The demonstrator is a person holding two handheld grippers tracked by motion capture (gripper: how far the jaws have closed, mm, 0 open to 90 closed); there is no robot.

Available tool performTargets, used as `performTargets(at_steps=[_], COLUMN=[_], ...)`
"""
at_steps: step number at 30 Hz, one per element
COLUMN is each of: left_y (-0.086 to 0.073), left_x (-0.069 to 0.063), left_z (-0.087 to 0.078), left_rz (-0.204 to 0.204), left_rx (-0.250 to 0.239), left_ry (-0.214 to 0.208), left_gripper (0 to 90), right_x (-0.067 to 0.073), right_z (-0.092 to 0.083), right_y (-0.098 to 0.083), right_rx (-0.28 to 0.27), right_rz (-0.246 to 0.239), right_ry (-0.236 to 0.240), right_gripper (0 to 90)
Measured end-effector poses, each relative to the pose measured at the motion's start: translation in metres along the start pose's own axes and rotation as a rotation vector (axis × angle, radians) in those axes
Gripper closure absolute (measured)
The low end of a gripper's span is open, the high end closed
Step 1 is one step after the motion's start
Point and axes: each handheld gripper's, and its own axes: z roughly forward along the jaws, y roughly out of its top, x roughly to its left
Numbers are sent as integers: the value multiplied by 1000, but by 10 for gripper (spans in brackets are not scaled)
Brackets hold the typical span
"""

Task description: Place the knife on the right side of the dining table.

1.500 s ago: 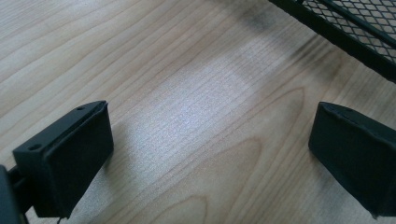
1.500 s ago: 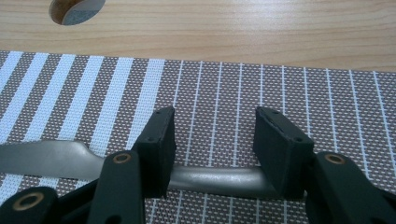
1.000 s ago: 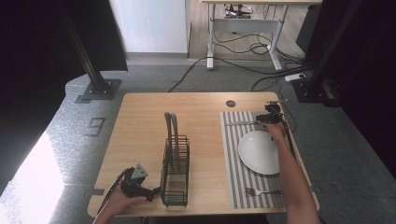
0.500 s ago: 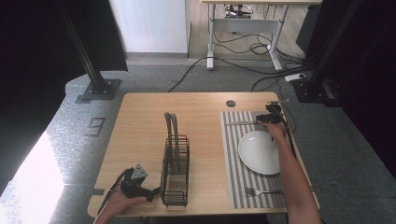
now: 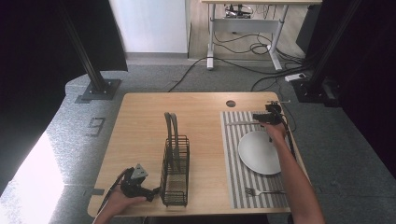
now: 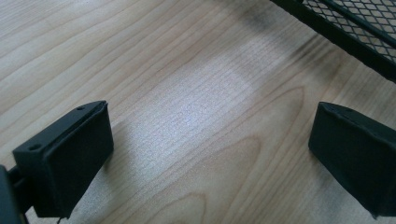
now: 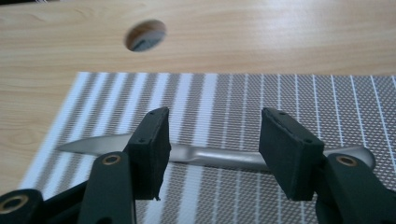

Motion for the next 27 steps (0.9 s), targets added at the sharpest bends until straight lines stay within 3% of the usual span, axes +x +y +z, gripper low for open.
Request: performTargets(at_steps=[13,17,20,23,27], left_y=[0,0,0,0,0], left_x=[1,1,1,1,1], left_z=[0,0,0,0,0], left_rz=[6,8,9,9,9], left_rx=[0,0,0,0,0], left_ry=[-6,-7,-9,-9,-9], left_gripper=[0,0,0,0,0], right_x=[27,40,53,65,81], right_z=[-62,-80,-94,-108,-123], right_y=[-18,-27,-37,-47,-63], right_rx=[-53,-79,-104,-123,-134], right_rz=[-44,-51,-90,-98,-146], right_ry=[96,150,188,245,278], right_gripper=[422,420,420,419,413])
